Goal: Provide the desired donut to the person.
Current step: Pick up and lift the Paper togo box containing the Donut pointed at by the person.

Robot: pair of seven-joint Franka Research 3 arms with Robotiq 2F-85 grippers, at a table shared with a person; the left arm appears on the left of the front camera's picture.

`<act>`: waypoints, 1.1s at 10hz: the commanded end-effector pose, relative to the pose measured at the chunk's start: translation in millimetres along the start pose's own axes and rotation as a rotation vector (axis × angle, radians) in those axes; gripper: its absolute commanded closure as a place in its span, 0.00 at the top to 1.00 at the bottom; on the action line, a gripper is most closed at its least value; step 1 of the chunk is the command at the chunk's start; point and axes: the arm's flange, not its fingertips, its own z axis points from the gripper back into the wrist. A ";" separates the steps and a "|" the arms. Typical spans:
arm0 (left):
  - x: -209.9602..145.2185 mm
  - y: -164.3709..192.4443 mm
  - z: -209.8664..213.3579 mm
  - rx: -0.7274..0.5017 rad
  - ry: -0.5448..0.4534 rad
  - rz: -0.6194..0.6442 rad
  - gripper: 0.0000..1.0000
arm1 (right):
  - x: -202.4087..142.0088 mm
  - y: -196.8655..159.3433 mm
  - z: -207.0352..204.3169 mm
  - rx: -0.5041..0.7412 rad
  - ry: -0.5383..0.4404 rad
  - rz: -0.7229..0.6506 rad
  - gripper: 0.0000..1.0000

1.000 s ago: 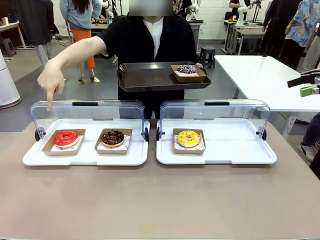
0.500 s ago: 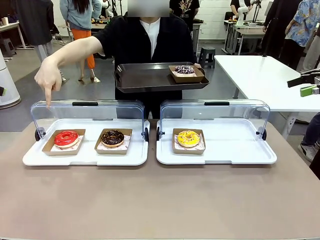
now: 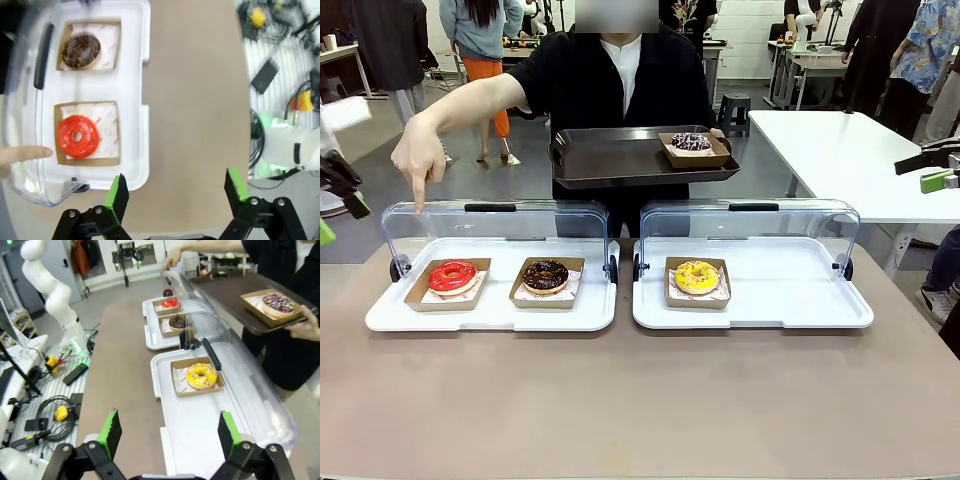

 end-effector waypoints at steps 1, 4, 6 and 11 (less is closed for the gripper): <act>7.6 -5.4 -45.4 0.090 0.128 -0.020 1.00 | 0.1 0.4 0.3 -0.001 -0.002 0.000 1.00; 16.6 3.2 -91.9 0.103 0.176 -0.052 1.00 | 0.1 0.4 0.3 -0.001 -0.002 0.000 1.00; 18.1 10.5 -106.6 0.096 0.176 -0.058 1.00 | 0.1 0.4 0.3 -0.001 -0.002 0.000 1.00; 18.1 9.4 -110.2 0.085 0.161 -0.077 1.00 | 0.1 0.4 0.3 -0.001 -0.002 0.000 1.00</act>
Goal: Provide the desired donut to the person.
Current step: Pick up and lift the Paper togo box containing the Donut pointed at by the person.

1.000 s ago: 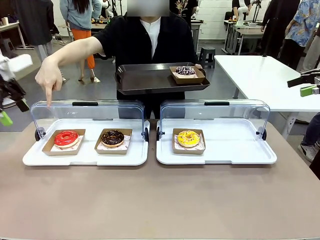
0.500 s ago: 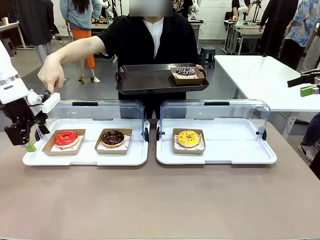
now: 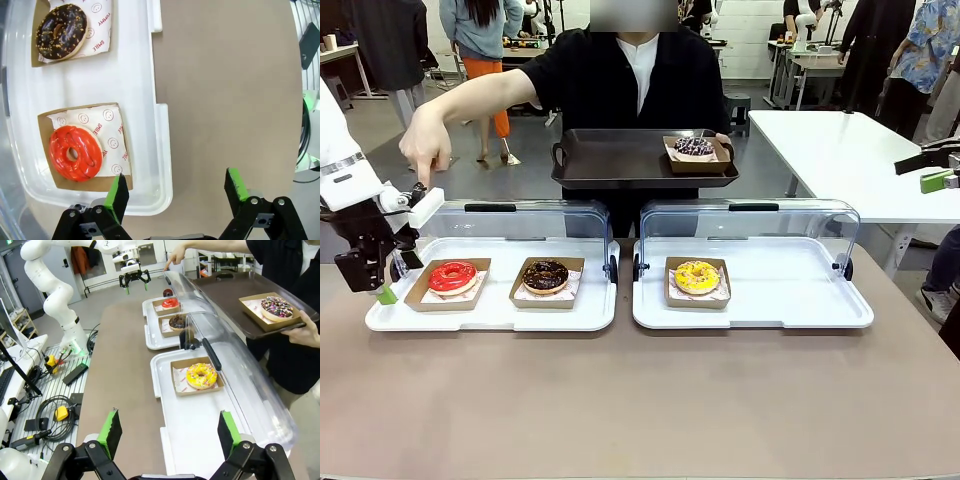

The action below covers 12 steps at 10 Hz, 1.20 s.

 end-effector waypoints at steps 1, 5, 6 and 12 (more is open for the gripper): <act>0.3 -1.6 0.1 -0.006 0.003 0.000 1.00 | 0.1 0.4 0.3 -0.001 -0.002 0.000 1.00; 0.3 4.4 -7.7 -0.005 0.007 -0.018 1.00 | 0.1 0.4 0.3 -0.001 -0.002 0.000 1.00; 3.5 8.8 -19.4 -0.025 0.013 -0.048 1.00 | 0.1 0.4 0.3 -0.001 -0.002 0.000 1.00; 33.1 41.1 -72.1 -0.014 0.123 -0.052 1.00 | 0.1 0.4 0.3 -0.001 -0.002 0.000 1.00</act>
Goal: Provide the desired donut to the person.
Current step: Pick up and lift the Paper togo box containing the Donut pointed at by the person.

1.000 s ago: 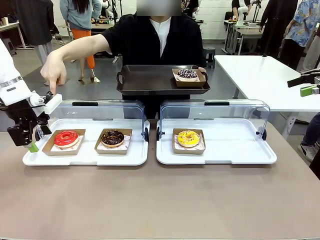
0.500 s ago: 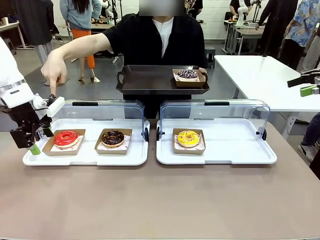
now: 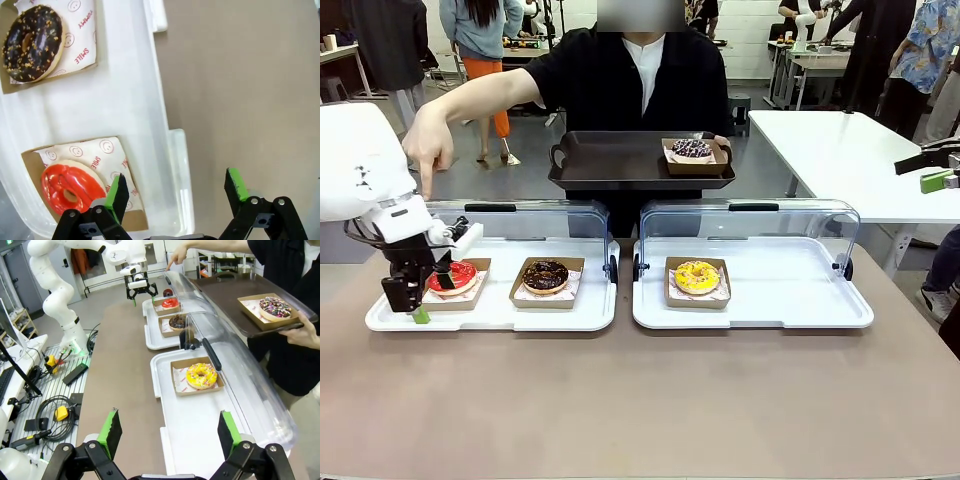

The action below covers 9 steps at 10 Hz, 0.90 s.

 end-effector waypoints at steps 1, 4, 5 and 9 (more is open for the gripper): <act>4.4 20.8 -5.4 0.030 0.049 0.030 1.00 | 0.1 0.4 0.2 -0.001 -0.002 0.000 1.00; 8.3 41.0 -10.9 0.074 0.050 0.047 1.00 | 0.1 0.4 0.2 -0.001 -0.002 0.000 1.00; 8.5 45.1 -13.5 0.071 0.039 0.043 1.00 | 0.1 0.4 0.2 -0.001 -0.002 0.000 1.00; 11.8 49.9 -23.7 0.048 0.023 0.029 1.00 | 0.1 0.4 0.2 -0.001 -0.002 0.000 1.00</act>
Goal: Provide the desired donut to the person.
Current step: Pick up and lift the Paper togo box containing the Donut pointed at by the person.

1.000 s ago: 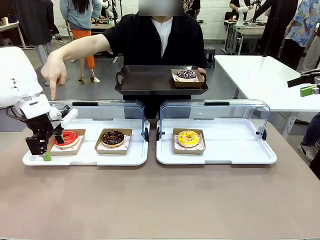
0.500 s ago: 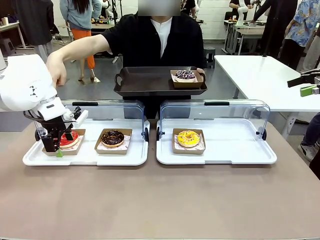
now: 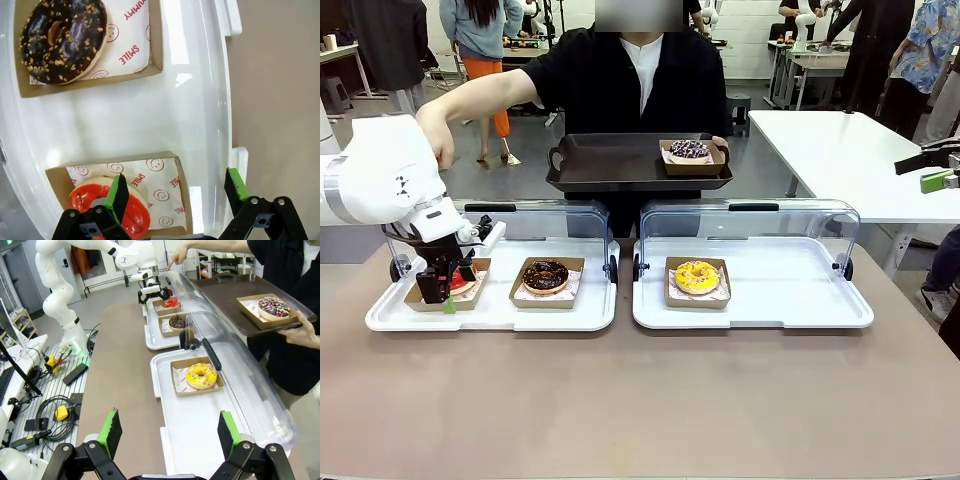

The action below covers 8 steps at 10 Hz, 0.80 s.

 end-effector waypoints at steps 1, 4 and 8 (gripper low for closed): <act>-1.7 6.1 -4.6 0.004 0.010 0.023 1.00 | 0.1 0.4 0.2 -0.001 -0.002 0.000 1.00; -1.7 6.5 -6.5 0.006 -0.005 0.021 1.00 | 0.1 0.4 0.2 -0.001 -0.002 0.000 1.00; -3.3 4.8 -7.6 0.005 -0.012 -0.009 0.07 | 0.1 0.4 0.2 -0.001 -0.002 0.000 1.00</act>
